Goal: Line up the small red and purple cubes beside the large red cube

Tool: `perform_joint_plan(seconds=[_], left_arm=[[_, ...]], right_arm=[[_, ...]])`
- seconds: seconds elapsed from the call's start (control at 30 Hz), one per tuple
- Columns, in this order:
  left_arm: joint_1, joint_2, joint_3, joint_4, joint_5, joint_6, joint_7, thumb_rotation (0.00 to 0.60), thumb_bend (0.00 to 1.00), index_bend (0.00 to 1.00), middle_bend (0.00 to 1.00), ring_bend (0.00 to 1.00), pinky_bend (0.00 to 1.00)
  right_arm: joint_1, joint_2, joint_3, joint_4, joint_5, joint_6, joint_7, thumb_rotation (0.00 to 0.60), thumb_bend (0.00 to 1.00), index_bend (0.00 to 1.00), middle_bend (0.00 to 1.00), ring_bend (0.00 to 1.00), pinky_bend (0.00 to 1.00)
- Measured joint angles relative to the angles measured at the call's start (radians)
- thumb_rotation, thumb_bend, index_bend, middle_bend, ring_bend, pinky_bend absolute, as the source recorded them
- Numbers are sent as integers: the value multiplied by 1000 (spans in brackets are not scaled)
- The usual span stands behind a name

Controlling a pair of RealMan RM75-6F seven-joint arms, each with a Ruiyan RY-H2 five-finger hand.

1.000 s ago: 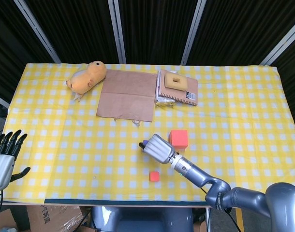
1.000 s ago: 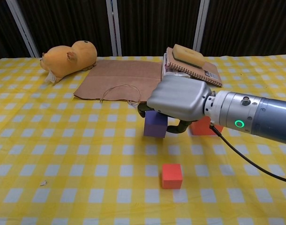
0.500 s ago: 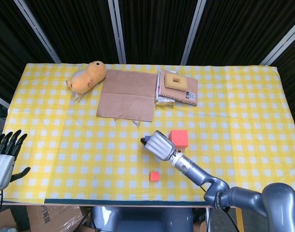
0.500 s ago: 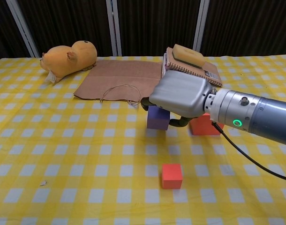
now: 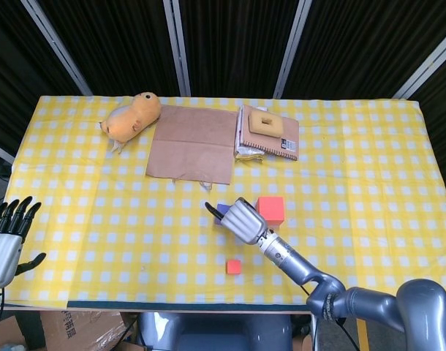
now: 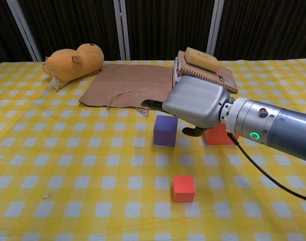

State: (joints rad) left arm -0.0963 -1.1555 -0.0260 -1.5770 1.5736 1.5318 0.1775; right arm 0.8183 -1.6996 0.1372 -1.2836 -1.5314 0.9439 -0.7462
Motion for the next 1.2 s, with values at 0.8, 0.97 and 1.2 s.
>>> perform_joint_plan(seconds=[0.8,0.97,1.2], left_arm=[[0,0,0,0,0,0,0,600,20,0,0,0,0],[0,0,0,0,0,0,0,600,20,0,0,0,0],[0,0,0,0,0,0,0,600,20,0,0,0,0]], right_arm=[[-33,73,110,-455,776,27,-71,600,385,189,841,895,798],[0,-3,144,-446,879,86,-62,600,385,206,845,898,798],[29,-69,174,-389,895,154,-25,600,385,205,845,898,797]])
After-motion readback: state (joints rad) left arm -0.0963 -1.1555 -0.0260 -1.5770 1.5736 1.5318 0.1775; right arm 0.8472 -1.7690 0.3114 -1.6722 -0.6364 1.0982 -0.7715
